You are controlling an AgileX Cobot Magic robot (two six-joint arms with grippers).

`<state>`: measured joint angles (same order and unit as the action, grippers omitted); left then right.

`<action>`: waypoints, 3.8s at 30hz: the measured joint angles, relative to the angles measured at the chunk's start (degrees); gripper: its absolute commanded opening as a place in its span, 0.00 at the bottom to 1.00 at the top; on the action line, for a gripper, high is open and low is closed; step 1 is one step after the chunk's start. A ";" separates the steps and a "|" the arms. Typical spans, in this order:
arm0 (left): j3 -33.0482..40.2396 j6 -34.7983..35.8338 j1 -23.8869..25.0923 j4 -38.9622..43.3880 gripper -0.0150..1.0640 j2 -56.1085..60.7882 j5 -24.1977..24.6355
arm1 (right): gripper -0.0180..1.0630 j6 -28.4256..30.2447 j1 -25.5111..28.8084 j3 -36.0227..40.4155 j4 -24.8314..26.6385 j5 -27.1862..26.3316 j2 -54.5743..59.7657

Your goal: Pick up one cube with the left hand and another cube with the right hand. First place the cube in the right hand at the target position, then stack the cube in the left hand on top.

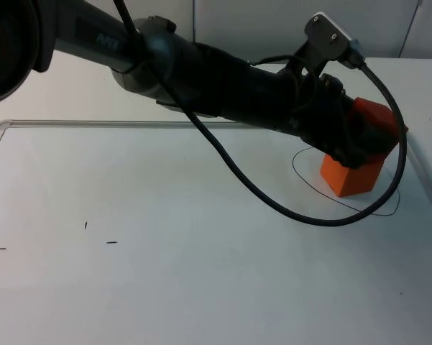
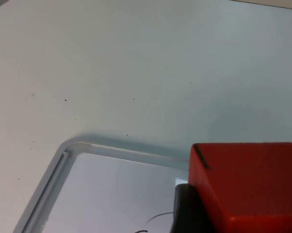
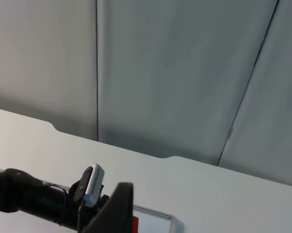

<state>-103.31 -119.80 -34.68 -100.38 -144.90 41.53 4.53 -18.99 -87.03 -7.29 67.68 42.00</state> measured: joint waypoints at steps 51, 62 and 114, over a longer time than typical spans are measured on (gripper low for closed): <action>0.00 9.05 2.04 9.80 0.58 2.57 4.46 | 0.98 0.23 0.00 0.00 0.00 0.01 0.00; 0.00 9.05 2.04 10.58 0.58 2.57 4.00 | 0.98 0.23 0.00 0.00 0.00 0.01 0.00; 12.60 114.16 3.33 111.91 0.58 67.11 4.49 | 0.98 8.09 0.00 0.00 5.57 -3.04 0.00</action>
<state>-90.71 -5.64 -31.35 11.53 -77.79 46.02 12.62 -18.99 -87.03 -1.72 64.63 42.00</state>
